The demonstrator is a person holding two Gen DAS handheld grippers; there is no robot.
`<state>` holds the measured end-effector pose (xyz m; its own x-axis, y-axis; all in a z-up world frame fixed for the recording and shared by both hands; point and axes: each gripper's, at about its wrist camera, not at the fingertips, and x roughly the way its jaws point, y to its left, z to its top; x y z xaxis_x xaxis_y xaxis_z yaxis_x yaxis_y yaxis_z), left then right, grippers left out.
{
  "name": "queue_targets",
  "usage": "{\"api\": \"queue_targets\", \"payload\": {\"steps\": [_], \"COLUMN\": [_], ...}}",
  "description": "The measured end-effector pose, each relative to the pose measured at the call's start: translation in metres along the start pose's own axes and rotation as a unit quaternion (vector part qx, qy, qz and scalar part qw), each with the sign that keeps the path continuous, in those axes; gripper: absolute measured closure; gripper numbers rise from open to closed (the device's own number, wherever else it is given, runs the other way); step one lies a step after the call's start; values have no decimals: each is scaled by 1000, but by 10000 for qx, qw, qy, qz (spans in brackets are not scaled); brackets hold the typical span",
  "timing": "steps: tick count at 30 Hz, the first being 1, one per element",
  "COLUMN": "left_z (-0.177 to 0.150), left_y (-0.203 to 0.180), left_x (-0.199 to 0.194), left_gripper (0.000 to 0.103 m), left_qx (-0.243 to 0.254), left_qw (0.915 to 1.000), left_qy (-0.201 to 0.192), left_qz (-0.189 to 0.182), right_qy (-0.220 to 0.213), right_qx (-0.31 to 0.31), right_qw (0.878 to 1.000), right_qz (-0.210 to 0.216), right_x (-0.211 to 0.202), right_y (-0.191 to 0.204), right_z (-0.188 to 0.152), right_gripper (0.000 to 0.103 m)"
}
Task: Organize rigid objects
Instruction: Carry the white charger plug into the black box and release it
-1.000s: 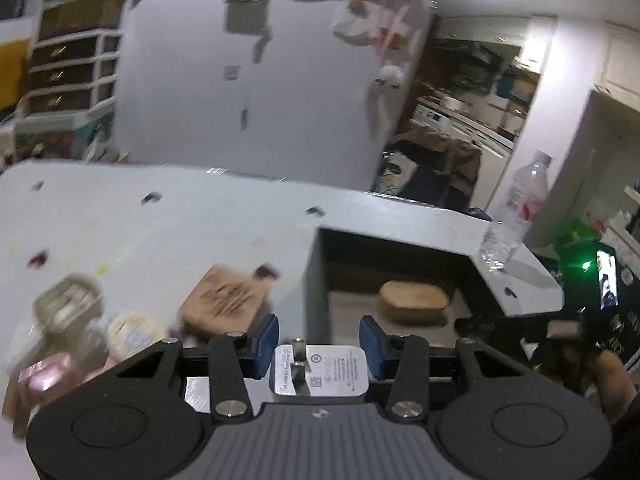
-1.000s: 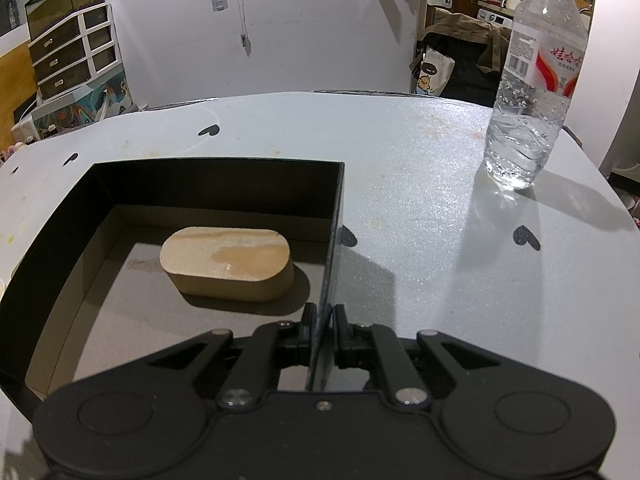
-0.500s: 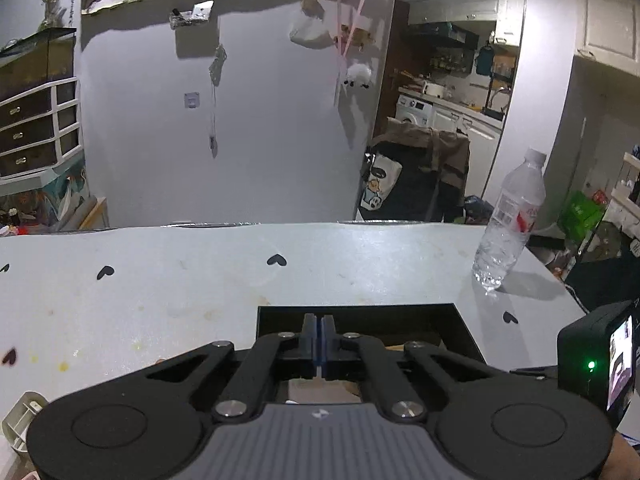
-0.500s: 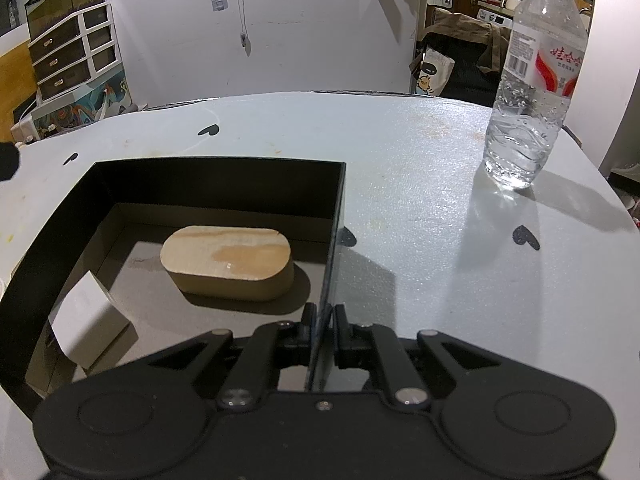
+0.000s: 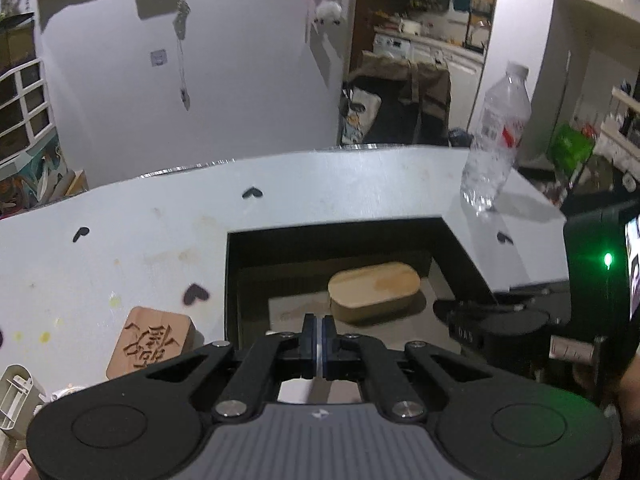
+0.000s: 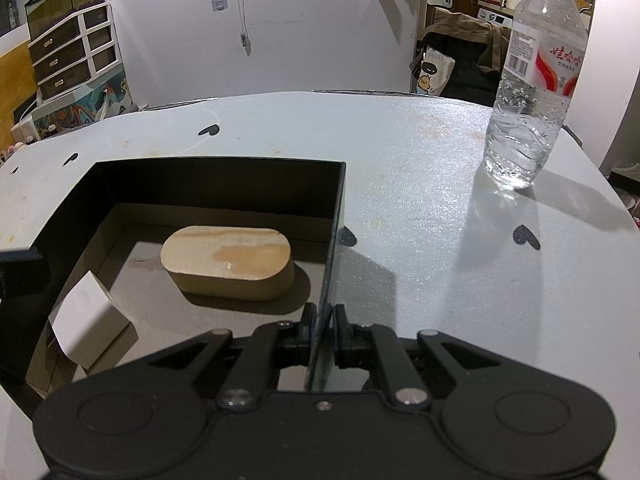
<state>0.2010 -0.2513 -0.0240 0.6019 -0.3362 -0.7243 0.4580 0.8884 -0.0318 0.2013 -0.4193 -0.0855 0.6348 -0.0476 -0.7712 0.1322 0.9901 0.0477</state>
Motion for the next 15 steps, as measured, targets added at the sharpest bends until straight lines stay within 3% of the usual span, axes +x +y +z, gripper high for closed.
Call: {"api": "queue_targets", "payload": {"steps": [3,8,11,15], "left_z": [-2,-7,-9,-4], "left_y": [-8,-19,-20,-20], "left_x": [5,19,30,36], "left_gripper": [98,98,98,98], "left_qx": [374,1139,1310,1305], "left_qw": [9987,9888,9841,9845], "left_qy": [301,882,1085,1060], "left_qz": [147,387,514,509], "right_qy": [0,-1,-1,0], "right_qx": [-4,-2,-2,-6], "right_qw": [10000,10000,10000,10000], "right_qz": [1,1,2,6], "right_x": [0,0,0,0], "right_y": [0,0,0,0], "right_z": [0,0,0,0], "right_gripper": [95,95,94,94]}}
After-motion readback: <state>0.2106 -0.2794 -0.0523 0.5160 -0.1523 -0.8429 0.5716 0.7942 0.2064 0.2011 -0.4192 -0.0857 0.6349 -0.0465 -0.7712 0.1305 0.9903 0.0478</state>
